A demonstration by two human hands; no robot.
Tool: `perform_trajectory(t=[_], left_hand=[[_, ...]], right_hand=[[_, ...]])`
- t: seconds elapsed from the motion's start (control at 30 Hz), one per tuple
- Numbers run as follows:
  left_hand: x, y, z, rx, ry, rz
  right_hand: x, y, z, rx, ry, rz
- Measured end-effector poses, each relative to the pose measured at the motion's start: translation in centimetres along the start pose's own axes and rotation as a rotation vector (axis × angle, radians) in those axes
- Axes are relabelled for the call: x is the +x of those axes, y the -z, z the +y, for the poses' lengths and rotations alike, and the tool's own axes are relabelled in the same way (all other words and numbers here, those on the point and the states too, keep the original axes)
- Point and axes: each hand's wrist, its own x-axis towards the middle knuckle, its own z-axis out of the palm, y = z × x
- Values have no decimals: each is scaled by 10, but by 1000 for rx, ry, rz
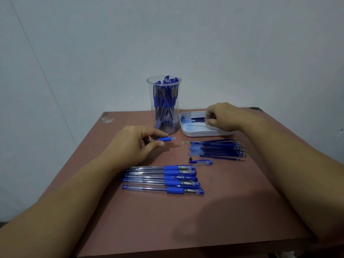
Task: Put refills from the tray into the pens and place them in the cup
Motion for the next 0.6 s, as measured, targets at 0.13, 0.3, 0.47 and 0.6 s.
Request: perform_trajectory(t=[0.13,0.3,0.47,0.6], left_hand=[[0,0,1,-27,6,8],[0,-1,5,-52,10,21],[-1,-2,4,-106,28,40],[-1,0,5,-108,28,55]], right_hand=[[-36,17,-21,109,91,71],[-78,0,-28,204,159,152],[-85,-22,-15,303,211,273],[-82,-24,-15,293,256,330]])
